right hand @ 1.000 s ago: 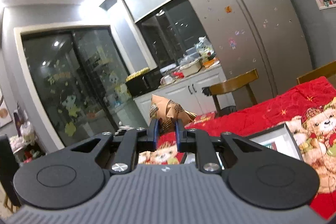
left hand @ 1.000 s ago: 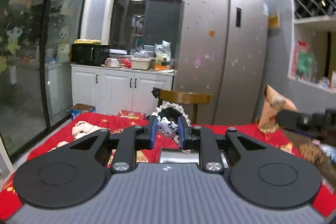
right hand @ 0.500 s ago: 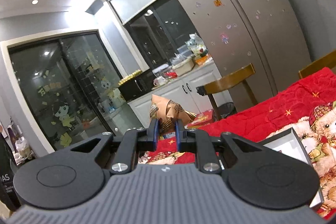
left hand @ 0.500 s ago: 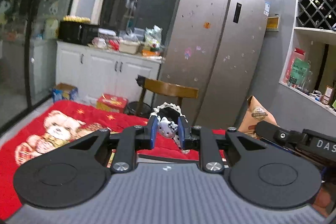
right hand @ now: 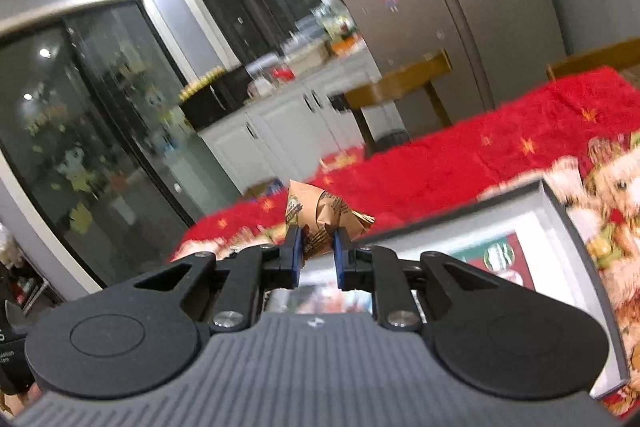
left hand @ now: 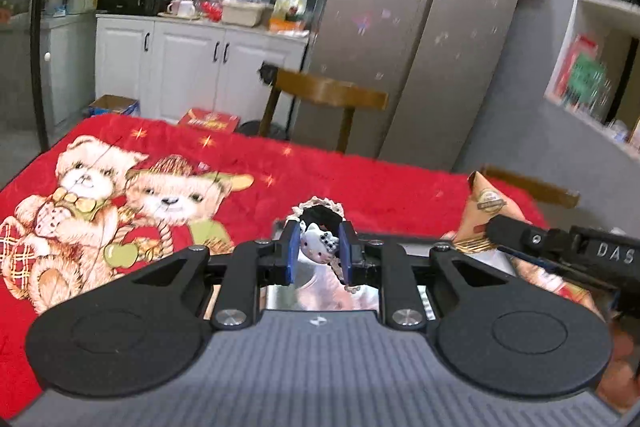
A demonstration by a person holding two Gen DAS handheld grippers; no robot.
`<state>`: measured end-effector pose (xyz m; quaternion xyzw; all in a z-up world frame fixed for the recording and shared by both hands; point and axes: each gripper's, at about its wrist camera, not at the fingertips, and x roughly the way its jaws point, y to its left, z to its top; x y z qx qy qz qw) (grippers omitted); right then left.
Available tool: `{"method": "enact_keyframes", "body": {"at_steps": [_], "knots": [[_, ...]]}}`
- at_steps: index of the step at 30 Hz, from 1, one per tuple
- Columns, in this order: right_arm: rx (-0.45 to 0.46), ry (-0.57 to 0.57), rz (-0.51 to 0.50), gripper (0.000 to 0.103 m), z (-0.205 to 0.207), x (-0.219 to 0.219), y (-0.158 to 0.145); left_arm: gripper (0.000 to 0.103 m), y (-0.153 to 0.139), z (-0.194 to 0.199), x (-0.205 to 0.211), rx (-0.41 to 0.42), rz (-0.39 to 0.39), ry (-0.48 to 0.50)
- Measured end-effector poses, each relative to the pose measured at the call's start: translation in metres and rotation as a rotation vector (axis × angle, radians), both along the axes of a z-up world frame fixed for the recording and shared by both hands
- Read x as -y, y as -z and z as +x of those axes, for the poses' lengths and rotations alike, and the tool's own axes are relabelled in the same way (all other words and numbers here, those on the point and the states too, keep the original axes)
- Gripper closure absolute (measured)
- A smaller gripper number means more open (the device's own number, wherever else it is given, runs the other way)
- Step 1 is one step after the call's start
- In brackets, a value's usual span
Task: Organize objects
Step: 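Lift both held items and carry them over the open black box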
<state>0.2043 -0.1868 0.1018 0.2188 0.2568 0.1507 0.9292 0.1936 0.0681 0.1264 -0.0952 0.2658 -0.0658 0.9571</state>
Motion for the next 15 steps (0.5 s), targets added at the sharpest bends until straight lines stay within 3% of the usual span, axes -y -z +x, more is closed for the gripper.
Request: {"method": "enact_keyframes", "body": {"at_steps": [11,15], "knots": [[-0.116,0.028,-0.078,0.084,0.015,-0.015,0.035,0.078,0.049,0.015,0.02,-0.154,0.108,-0.006],[-0.153,0.037,-0.1,0.084,0.016,-0.018,0.046,0.078,0.056,0.014,0.027,-0.162,0.162,-0.019]]}}
